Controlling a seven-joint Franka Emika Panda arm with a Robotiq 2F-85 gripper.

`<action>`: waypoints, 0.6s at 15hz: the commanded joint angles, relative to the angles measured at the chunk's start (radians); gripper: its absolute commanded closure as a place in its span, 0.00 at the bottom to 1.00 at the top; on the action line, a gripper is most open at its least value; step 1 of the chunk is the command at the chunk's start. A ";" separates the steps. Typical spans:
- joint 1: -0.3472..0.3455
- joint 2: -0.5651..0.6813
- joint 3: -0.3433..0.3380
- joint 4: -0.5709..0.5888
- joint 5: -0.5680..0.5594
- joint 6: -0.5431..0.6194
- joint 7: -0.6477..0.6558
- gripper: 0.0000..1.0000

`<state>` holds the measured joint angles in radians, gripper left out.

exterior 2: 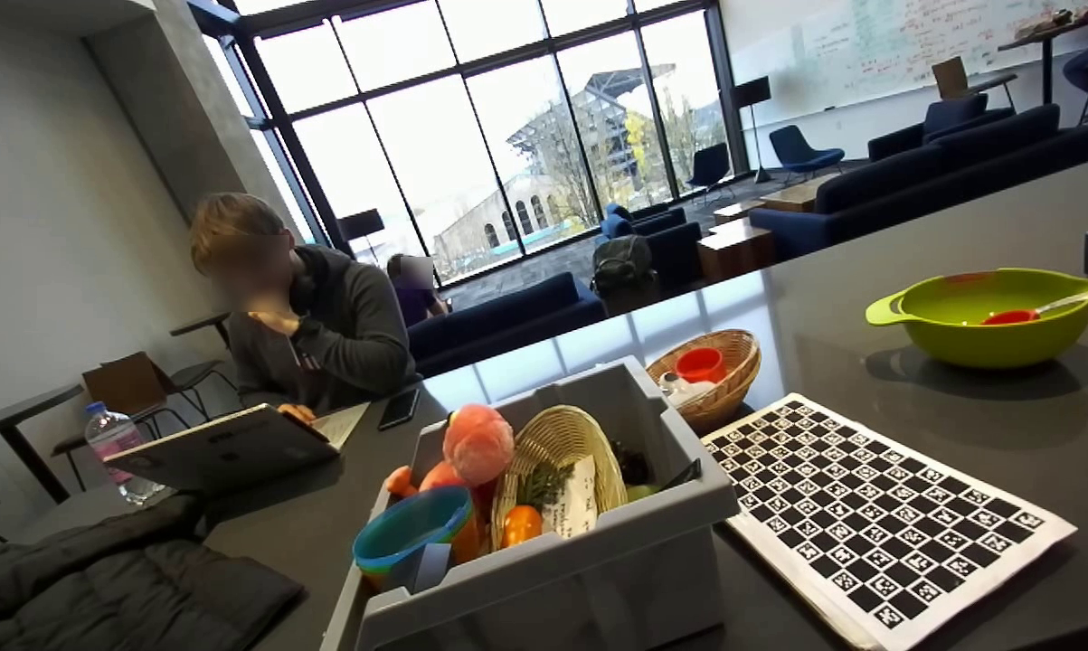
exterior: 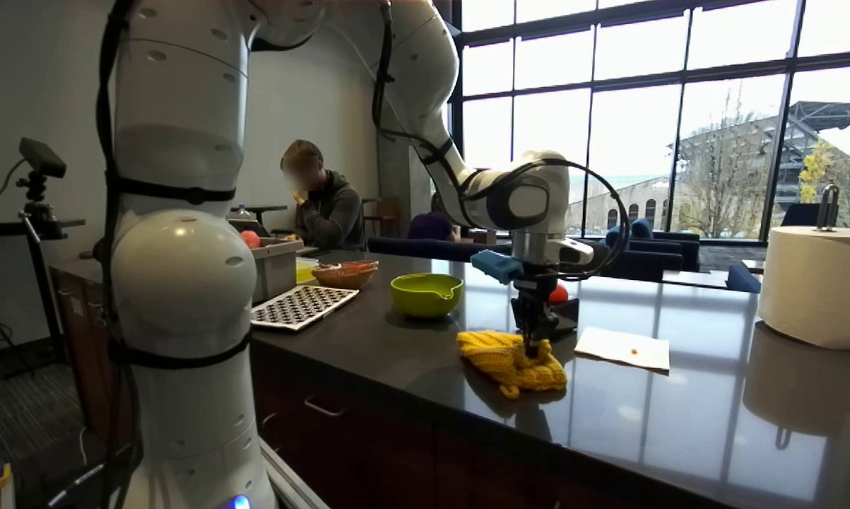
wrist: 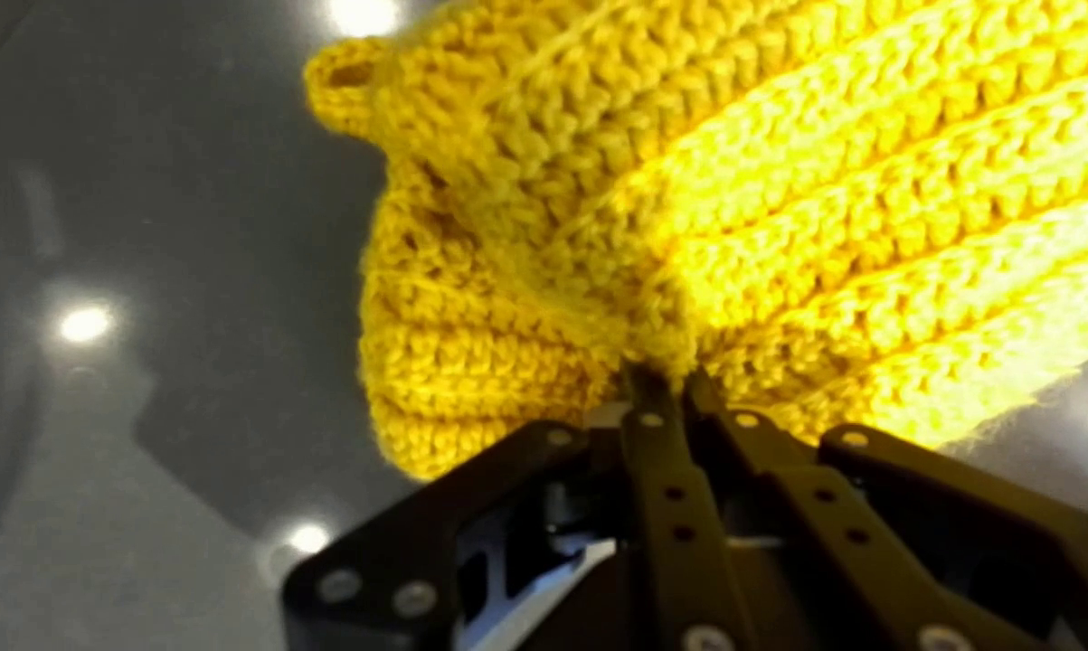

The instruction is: Unfold the yellow cloth from right to left

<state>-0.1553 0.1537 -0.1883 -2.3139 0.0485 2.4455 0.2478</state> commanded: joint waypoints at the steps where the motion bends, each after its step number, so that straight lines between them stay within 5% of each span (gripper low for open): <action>1: 0.000 0.021 -0.001 0.014 0.010 0.046 0.026 0.99; 8: -0.005 0.019 -0.010 -0.003 0.031 0.121 0.047 0.99; 9: -0.010 0.016 -0.026 0.087 -0.011 0.026 0.038 0.99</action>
<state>-0.1554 0.1714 -0.1927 -2.3136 0.0685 2.5372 0.2833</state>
